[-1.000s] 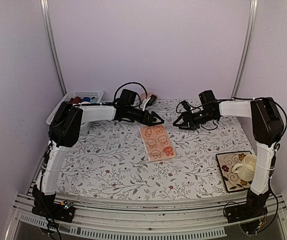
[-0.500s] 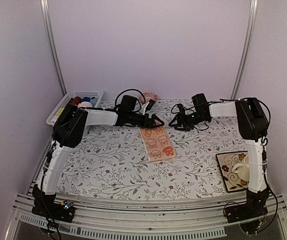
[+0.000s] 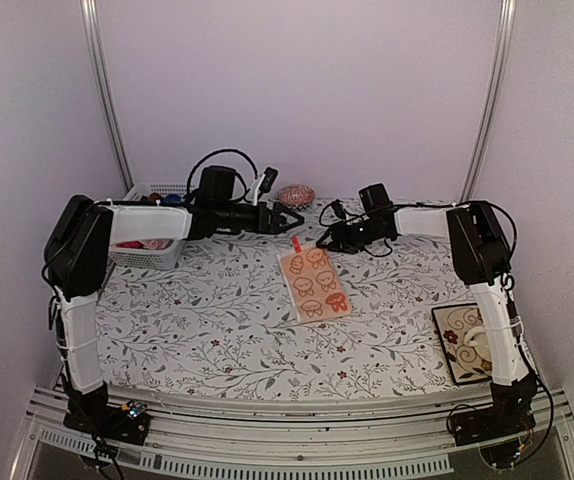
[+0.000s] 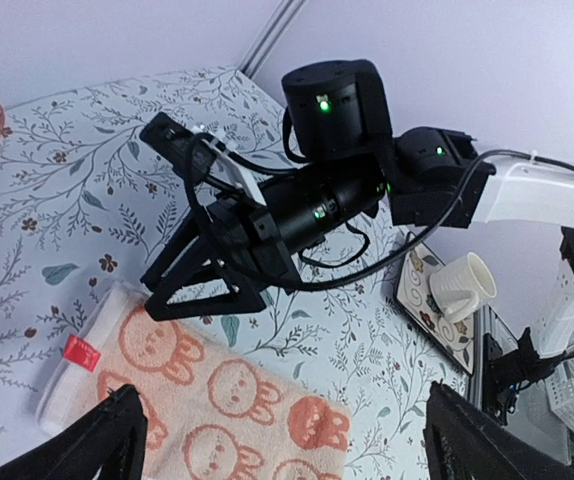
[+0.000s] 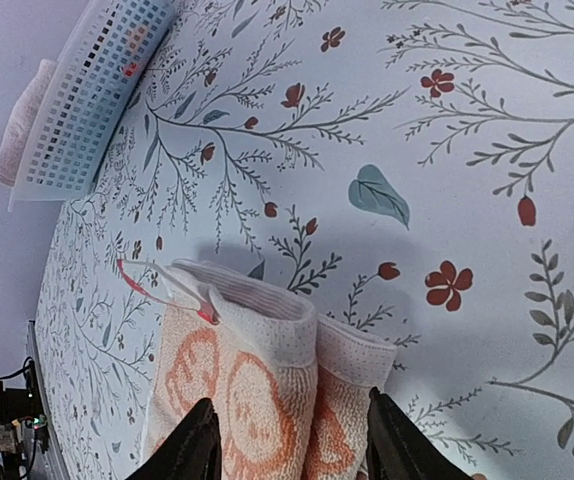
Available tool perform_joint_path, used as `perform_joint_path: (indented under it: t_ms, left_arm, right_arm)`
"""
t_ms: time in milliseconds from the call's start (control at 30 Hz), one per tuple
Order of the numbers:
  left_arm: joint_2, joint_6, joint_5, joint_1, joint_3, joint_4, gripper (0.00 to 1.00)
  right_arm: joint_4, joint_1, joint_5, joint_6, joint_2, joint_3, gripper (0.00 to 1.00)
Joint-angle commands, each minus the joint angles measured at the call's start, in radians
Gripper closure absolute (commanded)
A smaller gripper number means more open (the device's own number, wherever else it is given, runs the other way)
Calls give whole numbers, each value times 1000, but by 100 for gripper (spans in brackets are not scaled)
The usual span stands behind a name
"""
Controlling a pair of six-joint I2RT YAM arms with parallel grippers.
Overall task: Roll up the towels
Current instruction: Smooth out the towel at the center of the board, then adjust the towel at the center of the board.
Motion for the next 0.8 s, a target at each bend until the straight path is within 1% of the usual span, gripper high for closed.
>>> perform_joint_path:
  t_ms: [0, 167, 233, 400, 600, 667, 733, 767]
  left_arm:
    - [-56, 26, -21, 3, -142, 8, 3]
    - [-111, 26, -30, 3, -257, 17, 3]
    - [-138, 28, -35, 3, -282, 19, 3]
    - [-142, 27, -36, 1, -305, 22, 3]
    - [-136, 18, -29, 1, -306, 27, 3]
    - [-139, 17, -30, 1, -310, 27, 3]
    - [-142, 17, -30, 1, -315, 27, 3]
    - [-144, 17, -29, 1, -318, 26, 3]
  right_arm:
    - [8, 21, 55, -24, 47, 62, 52]
    - [10, 44, 82, -47, 48, 73, 57]
    - [1, 51, 94, -55, 52, 83, 61]
    - [-26, 65, 136, -72, 50, 89, 65]
    - [-36, 70, 140, -90, 61, 92, 66]
    - [-43, 72, 138, -88, 67, 97, 70]
    - [-44, 72, 140, -86, 66, 98, 79]
    - [-44, 72, 139, -87, 64, 98, 85]
